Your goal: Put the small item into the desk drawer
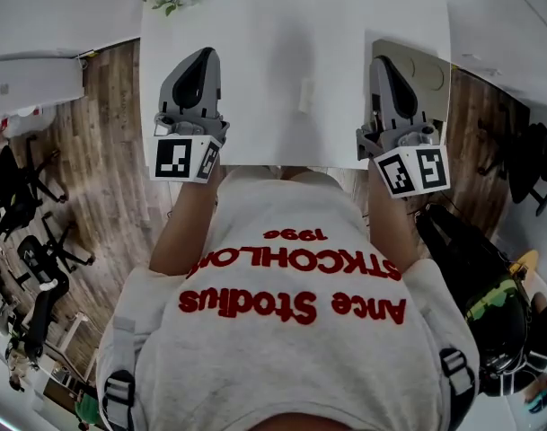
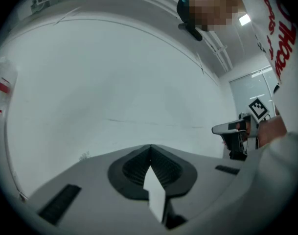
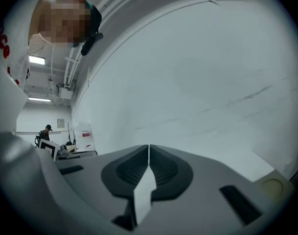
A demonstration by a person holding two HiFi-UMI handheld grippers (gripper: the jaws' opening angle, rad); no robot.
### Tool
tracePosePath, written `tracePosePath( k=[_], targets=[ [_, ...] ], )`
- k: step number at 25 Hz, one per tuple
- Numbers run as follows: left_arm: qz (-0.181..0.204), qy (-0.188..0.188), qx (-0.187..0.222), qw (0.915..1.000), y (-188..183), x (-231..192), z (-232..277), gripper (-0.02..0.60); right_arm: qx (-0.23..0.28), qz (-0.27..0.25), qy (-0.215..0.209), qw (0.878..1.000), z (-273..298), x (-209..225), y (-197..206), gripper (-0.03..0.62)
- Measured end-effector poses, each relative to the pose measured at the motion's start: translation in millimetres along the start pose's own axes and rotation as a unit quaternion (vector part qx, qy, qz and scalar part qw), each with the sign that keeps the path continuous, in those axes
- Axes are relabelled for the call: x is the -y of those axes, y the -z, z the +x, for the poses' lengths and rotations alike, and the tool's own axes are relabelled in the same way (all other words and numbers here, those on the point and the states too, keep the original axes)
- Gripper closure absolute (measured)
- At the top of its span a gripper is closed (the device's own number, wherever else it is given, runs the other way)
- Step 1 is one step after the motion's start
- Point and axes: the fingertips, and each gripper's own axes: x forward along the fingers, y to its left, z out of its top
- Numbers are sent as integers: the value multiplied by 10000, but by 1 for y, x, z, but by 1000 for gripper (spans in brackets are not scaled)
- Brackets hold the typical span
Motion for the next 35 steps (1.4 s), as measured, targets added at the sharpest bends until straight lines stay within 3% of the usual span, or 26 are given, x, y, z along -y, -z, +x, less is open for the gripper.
tracePosePath(
  k=[5, 9, 16, 21, 25, 32, 35],
  targets=[
    [-197, 170, -351, 9990, 34, -1, 3, 575, -698, 213, 164, 9972, 9, -1, 60, 581],
    [-350, 246, -617, 9972, 59, 1, 2, 574, -1337, 365, 310, 9899, 12, 1, 115, 519],
    [-456, 430, -976, 9933, 91, 8, -9, 574, -2551, 466, 480, 9646, 7, -2, 225, 430],
    [-494, 470, -1035, 9923, 84, 15, -15, 574, -3094, 395, 541, 9486, -4, -6, 252, 387],
    [-485, 471, -1045, 9922, 84, 20, -14, 574, -3054, 469, 544, 9495, -8, -2, 252, 455],
    [-384, 485, -802, 9949, 78, 1, -8, 575, -2396, 363, 507, 9689, 18, -5, 218, 465],
    [-326, 478, -688, 9960, 64, 3, -4, 574, -2040, 296, 500, 9772, 21, -2, 185, 467]
  ],
)
